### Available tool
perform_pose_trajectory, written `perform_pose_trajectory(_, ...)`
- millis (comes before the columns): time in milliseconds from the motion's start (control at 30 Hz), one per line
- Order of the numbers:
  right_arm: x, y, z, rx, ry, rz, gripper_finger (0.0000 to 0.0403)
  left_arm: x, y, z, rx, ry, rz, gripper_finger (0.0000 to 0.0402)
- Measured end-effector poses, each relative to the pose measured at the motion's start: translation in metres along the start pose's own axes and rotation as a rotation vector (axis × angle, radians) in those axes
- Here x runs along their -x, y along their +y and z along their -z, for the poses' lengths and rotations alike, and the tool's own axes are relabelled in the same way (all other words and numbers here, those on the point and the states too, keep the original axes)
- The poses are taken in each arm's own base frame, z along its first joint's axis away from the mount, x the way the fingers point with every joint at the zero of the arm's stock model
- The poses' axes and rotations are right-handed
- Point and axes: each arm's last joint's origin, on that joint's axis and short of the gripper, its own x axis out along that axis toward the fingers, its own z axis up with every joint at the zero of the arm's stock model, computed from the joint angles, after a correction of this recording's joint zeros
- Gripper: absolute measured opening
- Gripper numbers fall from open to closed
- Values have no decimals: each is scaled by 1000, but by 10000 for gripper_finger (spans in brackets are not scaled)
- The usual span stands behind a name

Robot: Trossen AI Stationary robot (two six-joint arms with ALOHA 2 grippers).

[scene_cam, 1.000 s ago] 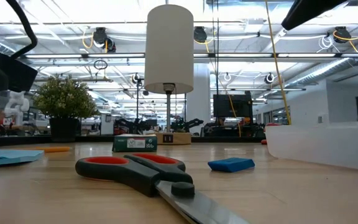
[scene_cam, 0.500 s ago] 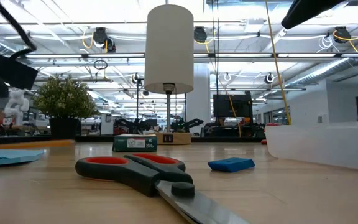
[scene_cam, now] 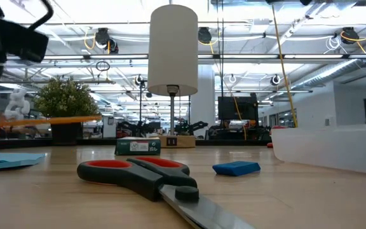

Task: Pack school essentials
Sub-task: Put the yellow pencil into the supplies box

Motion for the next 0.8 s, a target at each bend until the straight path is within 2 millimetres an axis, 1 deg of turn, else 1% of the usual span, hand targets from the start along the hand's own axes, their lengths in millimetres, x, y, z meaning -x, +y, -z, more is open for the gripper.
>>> perform_pose_trajectory(67,-2,0,-4,-28,-50,6,47,6,-5,-3,-71,-26,19,19)
perform_pose_trajectory(167,-6,-1,-9,-42,-120,0,71,19,-13,-8,-175,-86,55,14)
perform_pose_trajectory(333,-16,-8,-16,-68,-212,-2,139,43,-27,-18,-363,-202,101,19)
perform_pose_trajectory(400,-20,-13,-23,-140,-248,1,166,50,-31,-21,-456,-247,104,19)
perform_pose_trajectory(467,-22,-21,-35,-263,-271,-17,187,55,-34,-24,-544,-283,103,16)
perform_pose_trajectory(533,-23,-29,-51,-299,-276,-62,201,56,-35,-26,-614,-295,96,14)
perform_pose_trajectory(633,-29,-46,-65,-319,-234,-105,209,56,-33,-30,-698,-300,75,13)
perform_pose_trajectory(700,-36,-61,-69,-350,-169,-146,210,55,-33,-32,-767,-308,56,16)
perform_pose_trajectory(800,-48,-85,-69,-436,-76,-205,210,52,-32,-37,-887,-324,8,19)
